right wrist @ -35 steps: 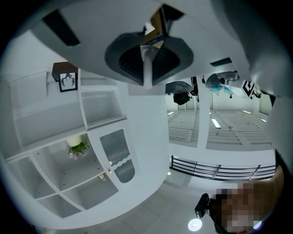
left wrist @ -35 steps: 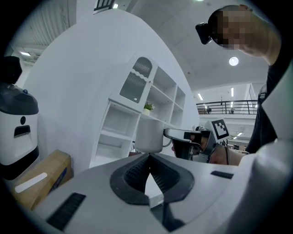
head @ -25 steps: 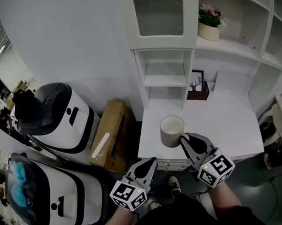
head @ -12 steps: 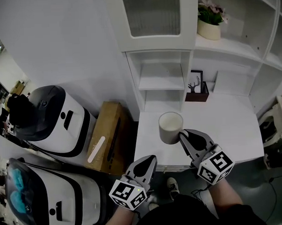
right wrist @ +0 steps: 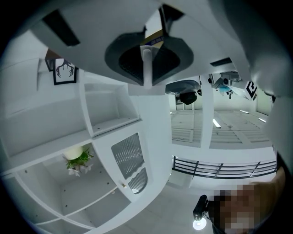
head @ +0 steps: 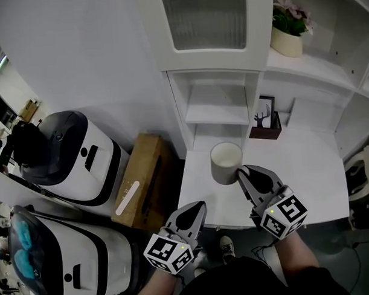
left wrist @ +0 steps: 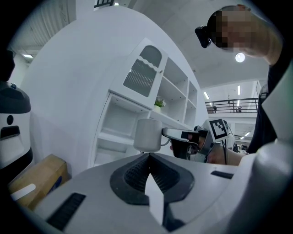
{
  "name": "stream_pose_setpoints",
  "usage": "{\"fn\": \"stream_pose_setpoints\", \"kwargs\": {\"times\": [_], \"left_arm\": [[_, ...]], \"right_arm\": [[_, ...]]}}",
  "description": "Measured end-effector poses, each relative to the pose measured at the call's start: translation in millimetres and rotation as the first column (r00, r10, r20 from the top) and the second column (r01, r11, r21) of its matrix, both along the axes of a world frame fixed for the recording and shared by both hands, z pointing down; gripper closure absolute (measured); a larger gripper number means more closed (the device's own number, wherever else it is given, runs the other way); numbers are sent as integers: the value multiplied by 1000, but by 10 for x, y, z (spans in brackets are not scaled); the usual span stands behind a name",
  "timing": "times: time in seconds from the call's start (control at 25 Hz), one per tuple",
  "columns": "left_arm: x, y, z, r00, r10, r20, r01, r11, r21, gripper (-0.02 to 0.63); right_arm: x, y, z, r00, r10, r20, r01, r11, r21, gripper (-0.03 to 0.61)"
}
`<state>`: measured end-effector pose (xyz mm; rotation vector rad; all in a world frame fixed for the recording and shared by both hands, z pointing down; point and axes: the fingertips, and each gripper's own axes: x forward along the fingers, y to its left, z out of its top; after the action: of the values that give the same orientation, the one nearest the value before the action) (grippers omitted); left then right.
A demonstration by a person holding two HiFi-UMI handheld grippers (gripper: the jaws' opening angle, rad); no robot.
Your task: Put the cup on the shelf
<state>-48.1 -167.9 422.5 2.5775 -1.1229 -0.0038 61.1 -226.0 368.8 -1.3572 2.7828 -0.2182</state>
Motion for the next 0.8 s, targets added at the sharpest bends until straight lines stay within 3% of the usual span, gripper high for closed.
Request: {"fn": "stream_pose_setpoints", "kwargs": {"times": [0.8], "left_arm": [[159,-553,-17,995,-99,27,99,995,1,609]], "right_arm": [[150,-785,41,998,-70,-9,70,997,23,546]]}}
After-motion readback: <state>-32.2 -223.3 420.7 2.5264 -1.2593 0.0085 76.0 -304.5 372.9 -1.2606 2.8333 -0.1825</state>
